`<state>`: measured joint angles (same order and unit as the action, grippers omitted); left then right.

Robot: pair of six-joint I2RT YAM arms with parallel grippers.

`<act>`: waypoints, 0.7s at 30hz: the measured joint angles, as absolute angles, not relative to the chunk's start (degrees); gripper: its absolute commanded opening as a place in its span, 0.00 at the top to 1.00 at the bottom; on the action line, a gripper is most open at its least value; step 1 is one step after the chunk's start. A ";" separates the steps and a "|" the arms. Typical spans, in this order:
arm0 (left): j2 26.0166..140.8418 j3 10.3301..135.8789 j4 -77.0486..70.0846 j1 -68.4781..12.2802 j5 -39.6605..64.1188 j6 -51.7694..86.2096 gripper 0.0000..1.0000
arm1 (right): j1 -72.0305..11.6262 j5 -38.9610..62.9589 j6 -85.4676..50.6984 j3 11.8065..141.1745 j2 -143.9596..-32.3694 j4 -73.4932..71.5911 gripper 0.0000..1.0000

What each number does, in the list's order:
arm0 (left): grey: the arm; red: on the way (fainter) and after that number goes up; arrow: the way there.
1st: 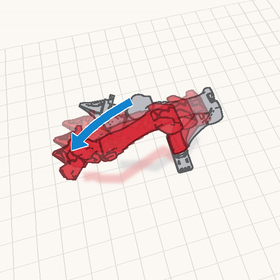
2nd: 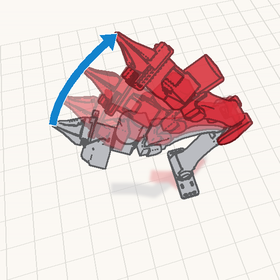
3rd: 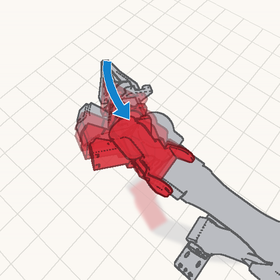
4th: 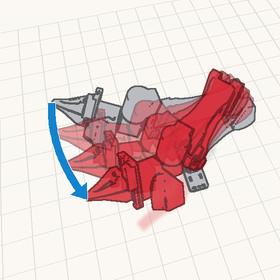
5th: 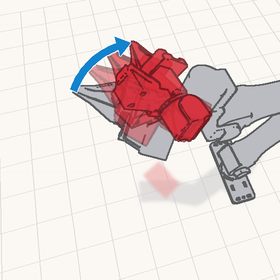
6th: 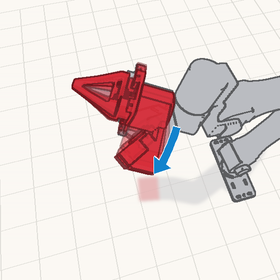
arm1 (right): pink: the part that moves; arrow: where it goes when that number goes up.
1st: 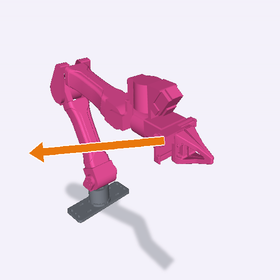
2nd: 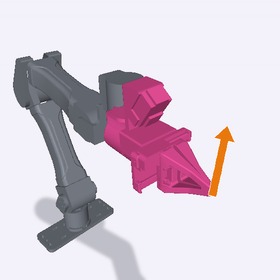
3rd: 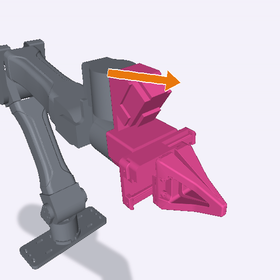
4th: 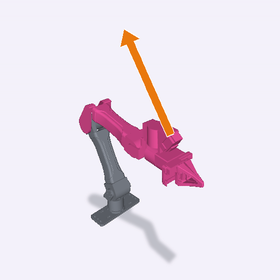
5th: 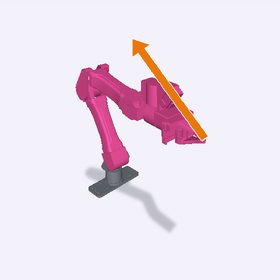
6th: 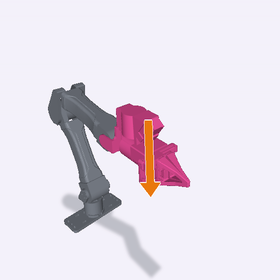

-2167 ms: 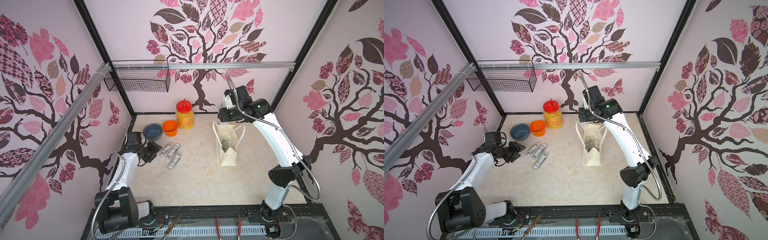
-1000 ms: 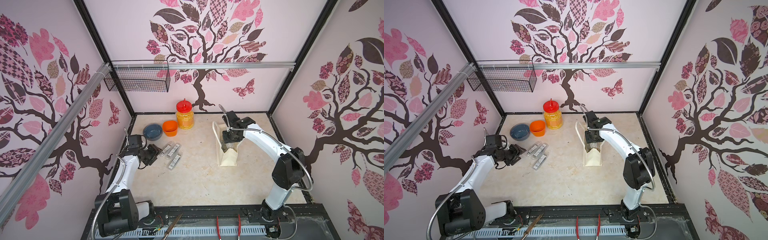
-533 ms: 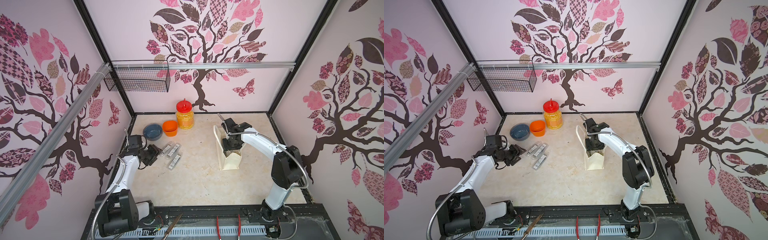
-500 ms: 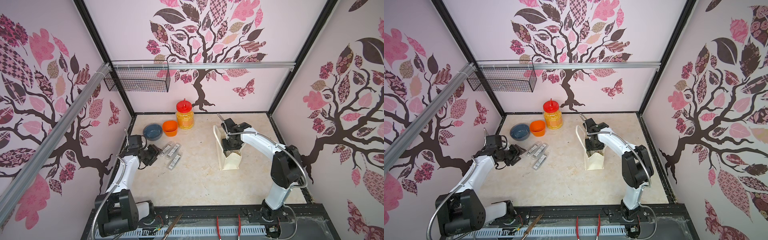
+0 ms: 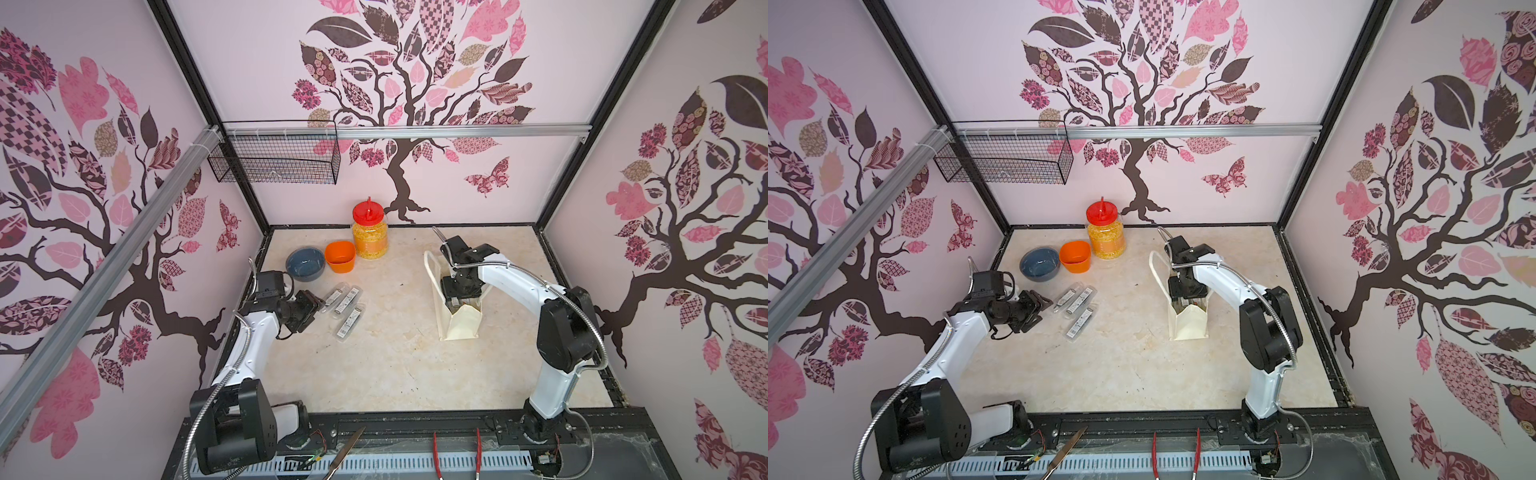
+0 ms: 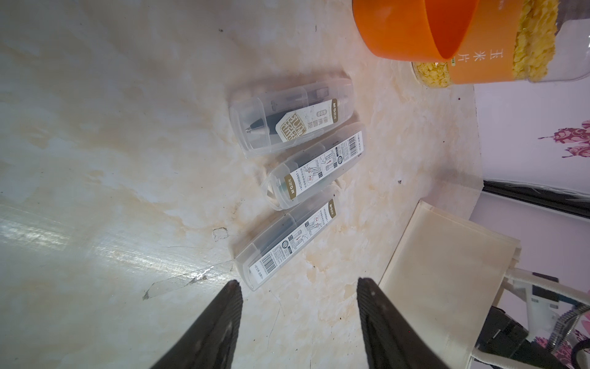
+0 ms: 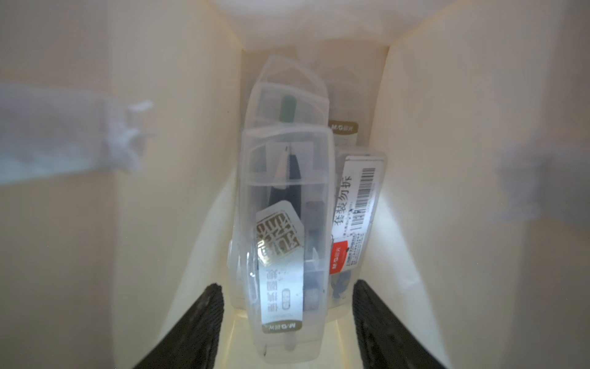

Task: Put the compass set into the canvas bag
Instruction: Place the compass set in the canvas bag, then move the compass set to the center of the board.

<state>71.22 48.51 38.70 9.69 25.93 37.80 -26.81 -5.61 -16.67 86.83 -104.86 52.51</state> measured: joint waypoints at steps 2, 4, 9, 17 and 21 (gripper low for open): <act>71.22 48.51 38.96 9.69 25.56 37.19 0.38 | -26.81 -5.58 -16.53 90.15 -104.16 53.21 0.29; 71.22 48.53 39.57 9.69 24.95 36.27 0.38 | -26.83 -5.30 -16.51 93.54 -102.54 53.54 0.27; 72.12 48.53 41.17 9.63 24.10 33.36 0.38 | -28.93 -5.13 -15.55 100.36 -95.92 52.69 0.25; 76.90 48.88 44.40 4.73 22.44 28.75 0.38 | -40.07 -4.27 -14.02 108.55 -94.56 52.07 0.24; 80.55 51.53 45.87 0.82 19.73 27.20 0.37 | -44.99 -3.81 -14.74 109.21 -97.01 51.83 0.24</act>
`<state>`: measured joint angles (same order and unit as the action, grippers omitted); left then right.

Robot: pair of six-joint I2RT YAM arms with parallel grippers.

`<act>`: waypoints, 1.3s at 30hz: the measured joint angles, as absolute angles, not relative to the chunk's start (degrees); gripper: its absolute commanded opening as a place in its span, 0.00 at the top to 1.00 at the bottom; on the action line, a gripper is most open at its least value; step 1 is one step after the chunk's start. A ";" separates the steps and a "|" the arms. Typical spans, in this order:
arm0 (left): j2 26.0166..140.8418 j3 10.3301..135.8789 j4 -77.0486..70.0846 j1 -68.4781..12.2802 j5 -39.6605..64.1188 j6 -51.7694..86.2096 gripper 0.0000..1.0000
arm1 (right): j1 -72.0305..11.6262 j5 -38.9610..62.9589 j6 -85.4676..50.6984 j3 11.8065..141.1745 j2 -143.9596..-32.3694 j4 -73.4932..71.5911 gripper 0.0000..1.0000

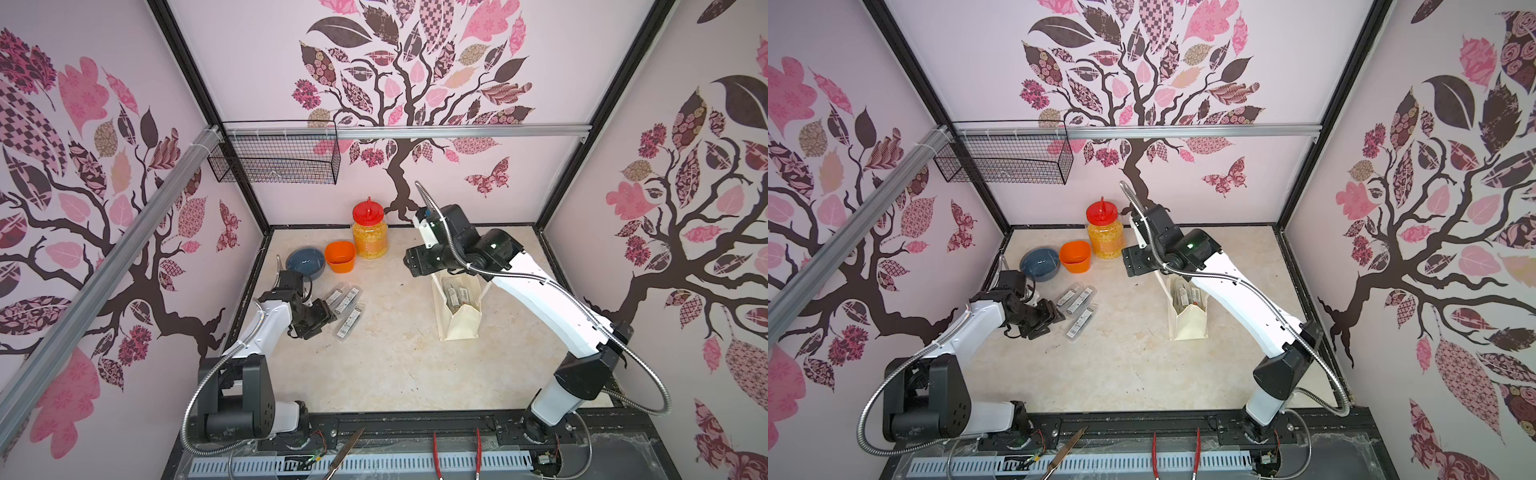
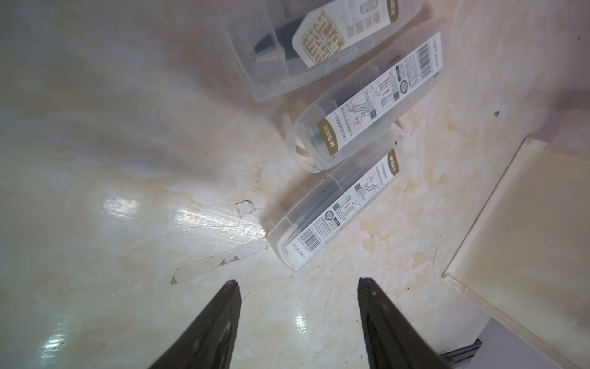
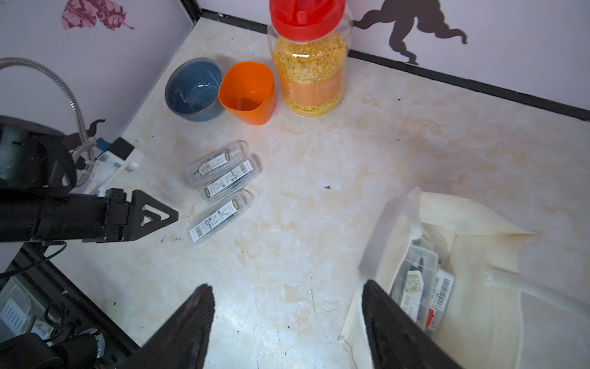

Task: Put the compass set into the canvas bag
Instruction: Move the compass set to the center of the board.

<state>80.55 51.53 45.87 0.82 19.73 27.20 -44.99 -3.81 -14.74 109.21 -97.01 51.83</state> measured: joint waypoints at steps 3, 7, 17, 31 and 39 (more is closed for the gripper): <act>83.57 53.21 46.15 -1.63 17.87 25.63 0.37 | -48.01 -2.76 -15.73 108.51 -99.24 51.00 0.23; 86.67 54.15 46.37 -3.22 16.49 23.88 0.36 | -50.46 -1.19 -17.50 105.12 -100.49 49.19 0.23; 92.55 54.81 45.52 -4.19 17.78 22.22 0.37 | -50.61 -1.67 -21.87 94.08 -100.38 42.06 0.20; 94.91 54.81 42.26 -8.03 23.79 24.25 0.38 | -50.54 -0.32 -24.27 89.93 -100.40 37.69 0.19; 95.50 54.81 38.50 -12.27 28.73 28.77 0.38 | -49.23 -0.23 -23.62 89.93 -100.40 38.50 0.17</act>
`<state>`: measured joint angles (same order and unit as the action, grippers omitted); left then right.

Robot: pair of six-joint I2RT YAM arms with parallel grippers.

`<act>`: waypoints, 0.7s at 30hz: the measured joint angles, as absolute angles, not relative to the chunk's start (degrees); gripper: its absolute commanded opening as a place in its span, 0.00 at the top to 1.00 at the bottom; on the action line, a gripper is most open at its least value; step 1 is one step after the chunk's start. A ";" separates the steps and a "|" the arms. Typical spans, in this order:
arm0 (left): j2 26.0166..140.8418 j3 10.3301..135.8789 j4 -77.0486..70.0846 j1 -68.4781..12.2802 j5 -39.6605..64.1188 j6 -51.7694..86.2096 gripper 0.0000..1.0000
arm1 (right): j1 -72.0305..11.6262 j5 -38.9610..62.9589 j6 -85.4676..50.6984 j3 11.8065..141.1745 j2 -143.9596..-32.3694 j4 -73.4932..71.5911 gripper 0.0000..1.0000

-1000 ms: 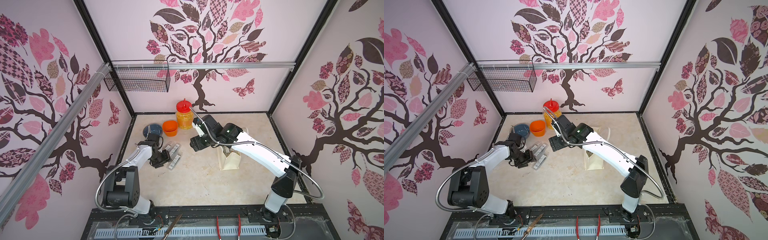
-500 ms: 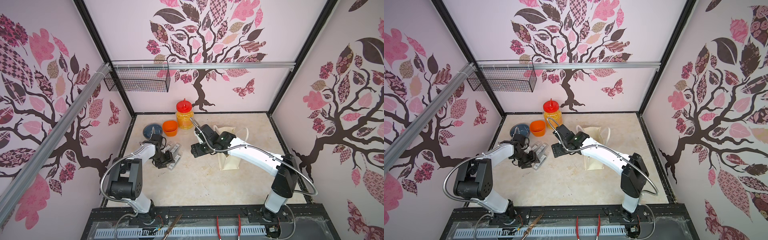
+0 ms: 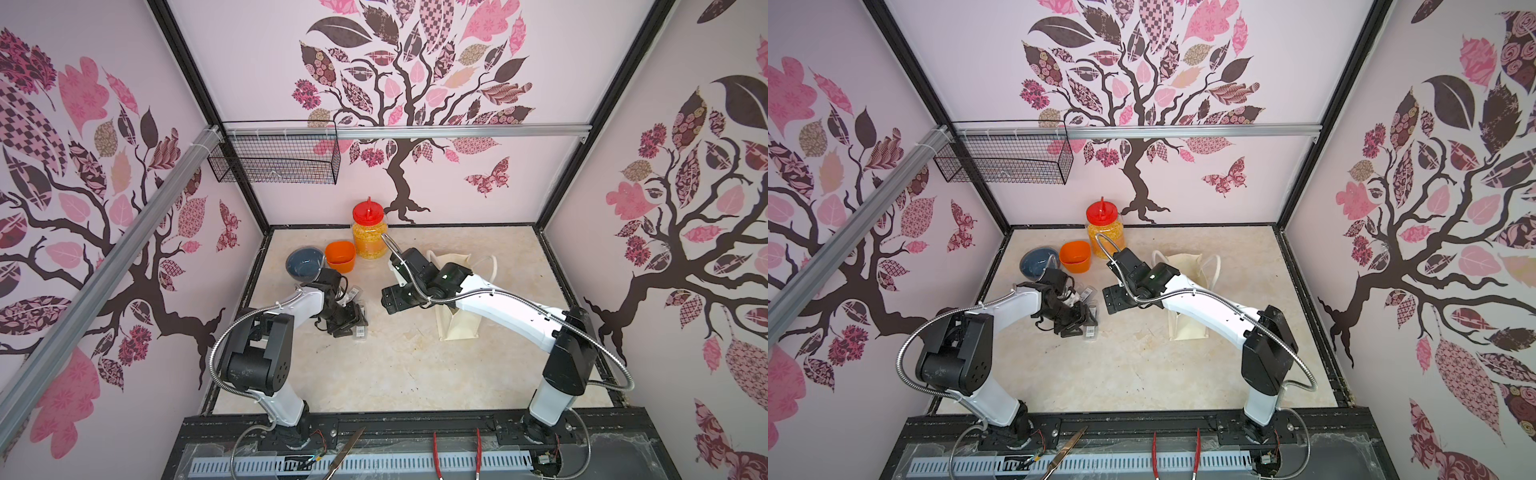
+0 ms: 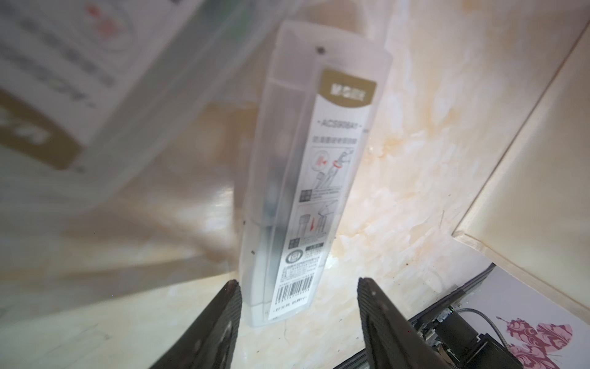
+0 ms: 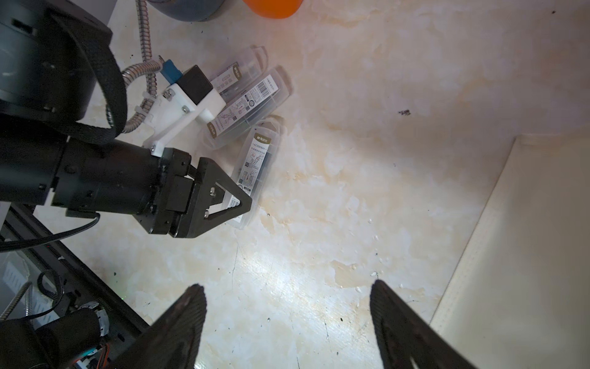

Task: Put the compass set into the canvas bag
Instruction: Move the compass set to the center of the board.

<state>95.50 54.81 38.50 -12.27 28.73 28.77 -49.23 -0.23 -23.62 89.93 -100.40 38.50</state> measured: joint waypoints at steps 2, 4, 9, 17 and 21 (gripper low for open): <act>95.50 54.81 37.26 -12.73 29.98 30.09 0.38 | -48.51 -0.23 -23.31 89.95 -100.40 38.89 0.17; 95.46 54.81 36.45 -12.75 30.50 30.96 0.38 | -48.18 -0.23 -22.90 90.11 -100.53 39.22 0.17; 91.66 54.81 37.23 -11.33 28.99 32.77 0.38 | -47.81 -0.19 -22.15 92.47 -101.16 40.73 0.18; 77.23 54.06 37.36 4.47 29.04 34.30 0.37 | -49.34 -0.16 -20.91 100.29 -107.77 44.86 0.18; 75.35 53.84 38.22 10.66 29.76 34.09 0.37 | -50.83 1.26 -20.97 103.90 -112.31 46.15 0.19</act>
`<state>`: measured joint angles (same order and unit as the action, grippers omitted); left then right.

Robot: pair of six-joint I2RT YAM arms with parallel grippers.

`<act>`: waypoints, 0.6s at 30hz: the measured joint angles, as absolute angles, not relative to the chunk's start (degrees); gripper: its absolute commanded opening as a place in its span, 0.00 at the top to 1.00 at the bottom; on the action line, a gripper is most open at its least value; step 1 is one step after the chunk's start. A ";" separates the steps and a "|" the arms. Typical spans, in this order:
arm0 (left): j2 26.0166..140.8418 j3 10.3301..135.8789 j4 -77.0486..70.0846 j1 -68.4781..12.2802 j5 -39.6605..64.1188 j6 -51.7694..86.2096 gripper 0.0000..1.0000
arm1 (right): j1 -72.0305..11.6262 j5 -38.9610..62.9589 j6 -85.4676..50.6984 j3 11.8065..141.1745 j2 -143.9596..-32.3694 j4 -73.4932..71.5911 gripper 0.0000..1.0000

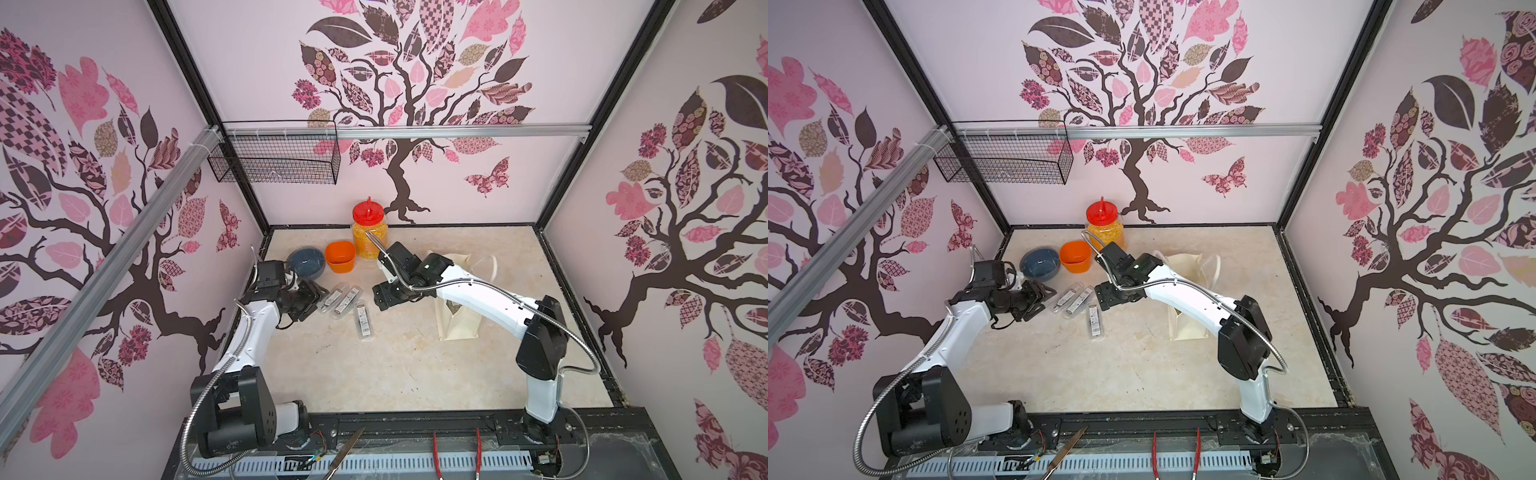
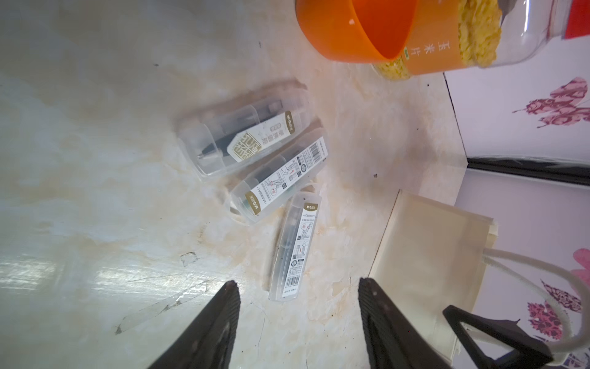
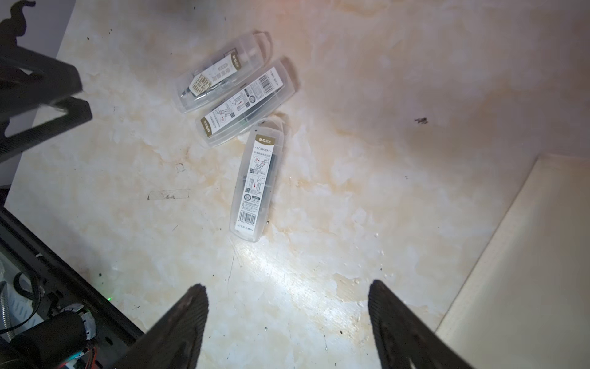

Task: Put the compass set into the canvas bag
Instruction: Move the compass set to the center of the board, then pick up the compass set at the center of the board.

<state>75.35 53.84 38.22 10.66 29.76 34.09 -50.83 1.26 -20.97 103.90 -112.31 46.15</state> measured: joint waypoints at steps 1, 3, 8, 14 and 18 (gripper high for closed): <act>75.37 53.63 38.46 11.70 29.87 33.98 0.37 | -51.13 1.56 -20.97 104.84 -113.56 46.37 0.19; 75.44 53.45 39.40 13.19 29.85 33.32 0.37 | -51.59 2.22 -20.97 106.94 -116.75 46.63 0.19; 75.42 53.45 41.06 13.91 28.75 31.75 0.37 | -52.51 4.78 -20.97 112.38 -125.27 48.01 0.19; 74.87 52.01 41.71 14.15 27.53 31.07 0.37 | -53.49 4.93 -20.97 122.32 -135.37 52.16 0.18; 74.81 50.89 41.87 14.17 27.24 30.76 0.37 | -54.15 4.47 -20.93 127.79 -140.09 54.57 0.18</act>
<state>74.81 50.89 41.87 14.17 27.24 30.76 -54.15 4.47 -20.93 127.79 -140.09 54.57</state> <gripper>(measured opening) 0.629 0.819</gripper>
